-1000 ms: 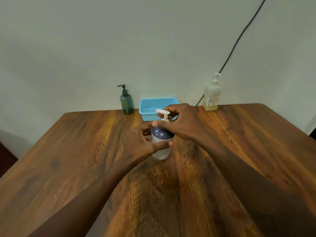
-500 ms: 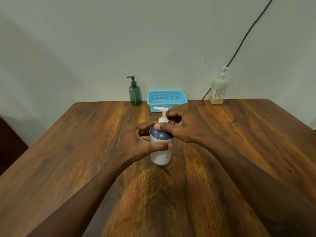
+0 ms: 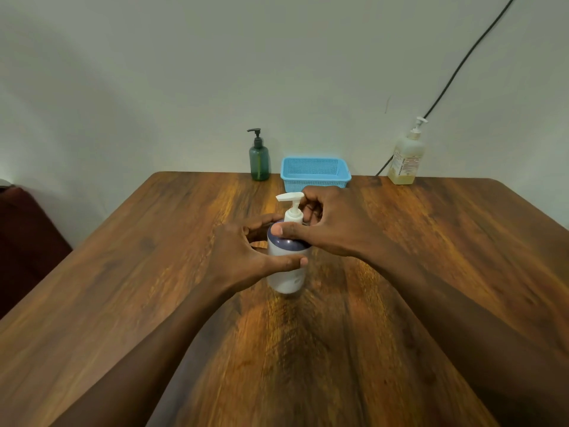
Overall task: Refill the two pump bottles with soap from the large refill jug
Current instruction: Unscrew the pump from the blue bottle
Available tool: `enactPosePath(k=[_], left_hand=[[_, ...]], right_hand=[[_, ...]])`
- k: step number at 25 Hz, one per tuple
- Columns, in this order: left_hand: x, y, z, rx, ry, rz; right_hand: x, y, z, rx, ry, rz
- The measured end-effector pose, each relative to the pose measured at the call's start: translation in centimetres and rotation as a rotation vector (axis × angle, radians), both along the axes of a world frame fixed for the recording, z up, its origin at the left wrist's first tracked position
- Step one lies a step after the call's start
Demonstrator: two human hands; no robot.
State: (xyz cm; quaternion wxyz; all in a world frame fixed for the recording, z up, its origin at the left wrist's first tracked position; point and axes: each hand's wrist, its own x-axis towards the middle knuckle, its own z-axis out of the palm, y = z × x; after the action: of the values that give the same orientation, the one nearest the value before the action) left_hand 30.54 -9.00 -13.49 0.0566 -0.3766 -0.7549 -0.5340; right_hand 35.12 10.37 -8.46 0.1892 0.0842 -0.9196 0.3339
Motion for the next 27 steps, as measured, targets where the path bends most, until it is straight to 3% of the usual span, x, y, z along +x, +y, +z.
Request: enactPosePath(k=[3,7,9,11,14,20,24,27], left_hand=[[-0.1,-0.4,-0.3,0.011,0.013,0.022],[-0.3,-1.6,-0.9,-0.007,0.001,0.051],[-0.3,-2.0,-1.0,-0.006,0.012,0.069],[-0.4,-2.0,-1.2,-0.001,0.021,0.091],[-0.5,-1.8,-1.3,-0.009,0.032,0.109],[-0.6,-1.9,-1.3,-0.025,0.037,0.095],[0.1,-1.4,-1.3,-0.05,0.033,0.09],[0.3,-1.1,-1.0,-0.07,0.02,0.072]], right_hand=[[0.0,-0.7,-0.1,-0.022,-0.042,0.053],[0.6,-0.2,1.1,-0.239,-0.293,0.279],[0.9,-0.8,1.2,-0.122,-0.24,0.218],[0.8,-1.8,0.8,0.02,-0.059,0.023],[0.4,-2.5,0.4,0.062,0.097,-0.1],[0.8,-1.4,0.8,-0.261,-0.123,0.162],[0.8,-2.0,0.6,-0.006,0.01,-0.022],[0.6,-2.4,0.2,-0.016,0.112,-0.076]])
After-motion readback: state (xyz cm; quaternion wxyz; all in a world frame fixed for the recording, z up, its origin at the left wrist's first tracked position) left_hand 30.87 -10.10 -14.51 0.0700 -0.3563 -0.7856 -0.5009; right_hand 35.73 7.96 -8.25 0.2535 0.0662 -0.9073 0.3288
